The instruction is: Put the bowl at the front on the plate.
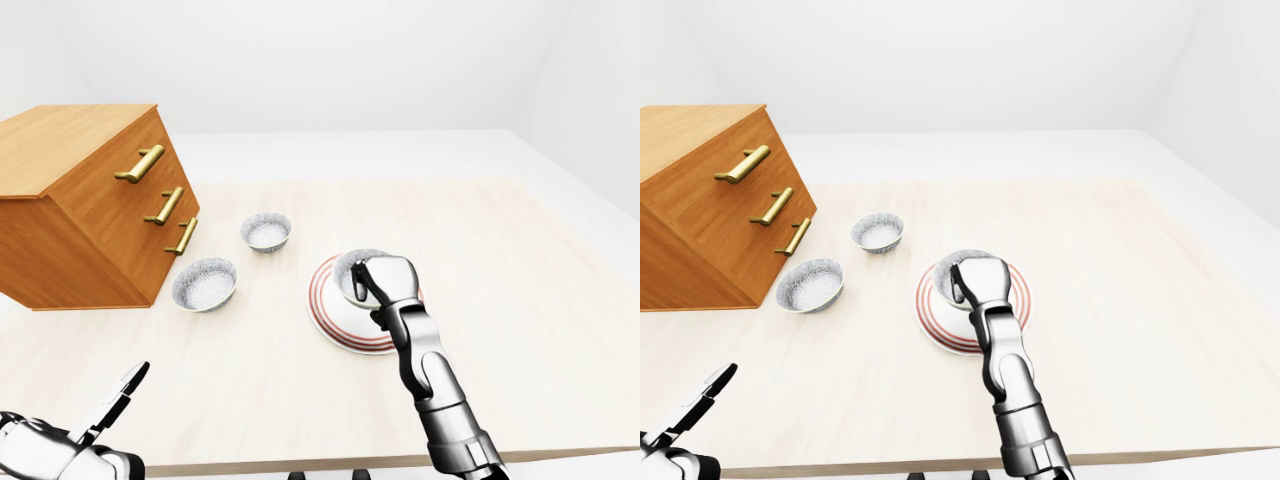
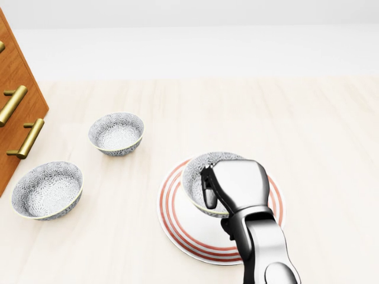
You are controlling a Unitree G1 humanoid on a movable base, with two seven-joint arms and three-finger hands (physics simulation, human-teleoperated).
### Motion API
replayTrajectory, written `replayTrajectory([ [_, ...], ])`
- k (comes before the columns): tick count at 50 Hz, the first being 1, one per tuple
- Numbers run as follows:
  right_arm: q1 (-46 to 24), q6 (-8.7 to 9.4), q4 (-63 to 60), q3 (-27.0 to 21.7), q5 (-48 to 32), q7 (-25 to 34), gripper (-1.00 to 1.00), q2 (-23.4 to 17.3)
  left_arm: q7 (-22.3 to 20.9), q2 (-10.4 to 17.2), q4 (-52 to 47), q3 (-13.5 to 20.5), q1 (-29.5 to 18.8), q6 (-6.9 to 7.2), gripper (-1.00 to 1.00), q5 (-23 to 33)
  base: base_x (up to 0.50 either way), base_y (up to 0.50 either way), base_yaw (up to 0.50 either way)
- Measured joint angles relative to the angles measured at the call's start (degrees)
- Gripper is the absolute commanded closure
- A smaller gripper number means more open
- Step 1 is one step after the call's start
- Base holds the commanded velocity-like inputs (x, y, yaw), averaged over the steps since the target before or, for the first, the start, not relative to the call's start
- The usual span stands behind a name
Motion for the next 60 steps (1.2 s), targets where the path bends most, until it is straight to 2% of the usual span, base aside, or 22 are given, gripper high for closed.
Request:
replayTrajectory([
  [47, -1.1, 0.0, 4.9, -0.4, 2.8, -3.1, 1.0, -0.8, -0.1, 0.0, -0.7, 0.3, 0.0, 0.0, -1.0, -0.1, 0.0, 0.0, 0.0],
  [49, -1.2, 0.0, 4.9, -0.4, 3.0, -3.4, 0.14, -0.8, -0.1, -0.1, -0.8, 0.3, 0.0, 0.0, -1.0, -0.2, 0.0, 0.0, 0.0],
  [50, -1.2, 0.0, 4.9, -0.4, 3.1, -3.6, -1.0, -0.8, -0.1, -0.1, -0.8, 0.3, 0.0, 0.0, -1.0, -0.2, 0.0, 0.0, 0.0],
  [60, -1.5, 0.0, 4.9, -0.4, 3.7, -5.0, -1.0, -1.0, -0.2, -0.1, -0.7, 0.3, 0.0, 0.0, -1.0, -0.2, 0.0, 0.0, 0.0],
])
